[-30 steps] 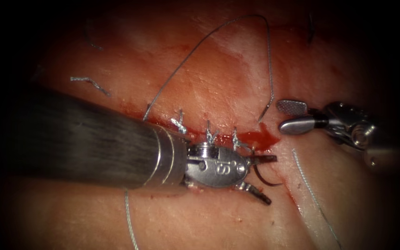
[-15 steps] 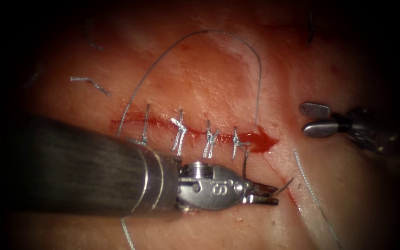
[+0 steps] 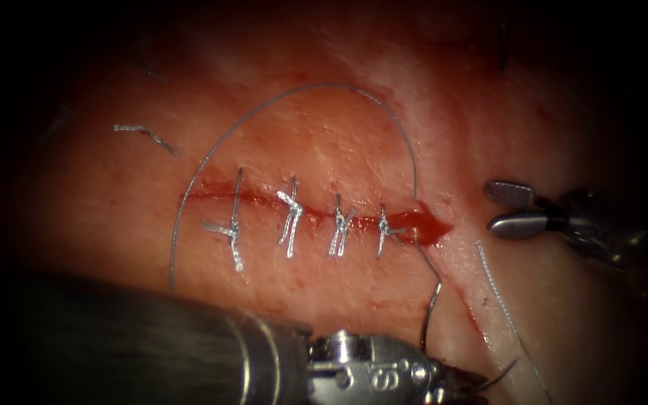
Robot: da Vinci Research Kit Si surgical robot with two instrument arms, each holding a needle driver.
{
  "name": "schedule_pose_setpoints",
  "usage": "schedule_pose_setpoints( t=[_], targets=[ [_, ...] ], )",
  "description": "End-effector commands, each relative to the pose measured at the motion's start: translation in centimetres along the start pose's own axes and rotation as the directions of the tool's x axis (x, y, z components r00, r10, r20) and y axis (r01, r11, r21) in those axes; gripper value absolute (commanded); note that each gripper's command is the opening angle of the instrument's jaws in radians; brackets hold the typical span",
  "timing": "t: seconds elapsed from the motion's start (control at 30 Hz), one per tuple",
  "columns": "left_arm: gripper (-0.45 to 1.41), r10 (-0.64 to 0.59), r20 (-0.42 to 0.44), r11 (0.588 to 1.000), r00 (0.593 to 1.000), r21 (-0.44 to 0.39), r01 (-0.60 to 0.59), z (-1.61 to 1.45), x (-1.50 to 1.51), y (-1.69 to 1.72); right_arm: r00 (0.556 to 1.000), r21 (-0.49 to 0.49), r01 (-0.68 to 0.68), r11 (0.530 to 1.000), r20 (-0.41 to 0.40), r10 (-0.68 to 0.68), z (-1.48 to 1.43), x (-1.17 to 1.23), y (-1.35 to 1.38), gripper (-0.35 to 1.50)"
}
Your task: Wound Closure
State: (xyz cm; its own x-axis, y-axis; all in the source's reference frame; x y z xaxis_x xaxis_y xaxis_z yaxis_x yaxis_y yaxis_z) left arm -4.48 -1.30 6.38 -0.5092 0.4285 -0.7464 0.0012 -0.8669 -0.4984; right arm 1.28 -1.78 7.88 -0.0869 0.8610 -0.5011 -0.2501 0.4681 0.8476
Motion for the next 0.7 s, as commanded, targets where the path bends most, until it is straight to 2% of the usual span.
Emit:
schedule_pose_setpoints(
  t=[0.03,0.1,0.23,0.43,0.57,0.7],
  targets=[
    [-0.45,0.04,-0.004,0.999,0.999,0.014,-0.04,0.01,0.04,-0.07,1.0,0.009,-0.003,1.0,0.026,0.003,0.03,-0.06,-0.03,1.31],
    [-0.45,0.094,-0.008,0.995,0.996,0.041,-0.093,-0.12,0.15,-0.28,0.997,-0.004,-0.005,1.0,0.075,0.005,-0.05,-0.02,-0.06,1.31],
    [-0.45,0.163,-0.004,0.983,0.987,0.086,-0.162,-0.27,0.26,-0.66,0.998,-0.013,-0.007,1.0,0.068,0.008,-0.18,0.02,-0.05,1.3],
    [-0.45,0.248,-0.021,0.958,0.969,0.156,-0.241,-0.51,0.5,-1.25,0.998,-0.028,-0.032,0.999,0.058,0.034,-0.28,0.05,-0.05,1.18],
    [-0.45,0.283,-0.039,0.945,0.958,0.184,-0.271,-0.69,0.66,-1.44,0.994,-0.022,-0.097,0.995,0.043,0.098,-0.26,0.08,-0.1,1.13],
    [-0.45,0.306,-0.051,0.934,0.951,0.209,-0.289,-0.8,0.77,-1.46,0.986,-0.008,-0.165,0.986,0.031,0.165,-0.23,0.15,-0.17,1.03]
  ],
)
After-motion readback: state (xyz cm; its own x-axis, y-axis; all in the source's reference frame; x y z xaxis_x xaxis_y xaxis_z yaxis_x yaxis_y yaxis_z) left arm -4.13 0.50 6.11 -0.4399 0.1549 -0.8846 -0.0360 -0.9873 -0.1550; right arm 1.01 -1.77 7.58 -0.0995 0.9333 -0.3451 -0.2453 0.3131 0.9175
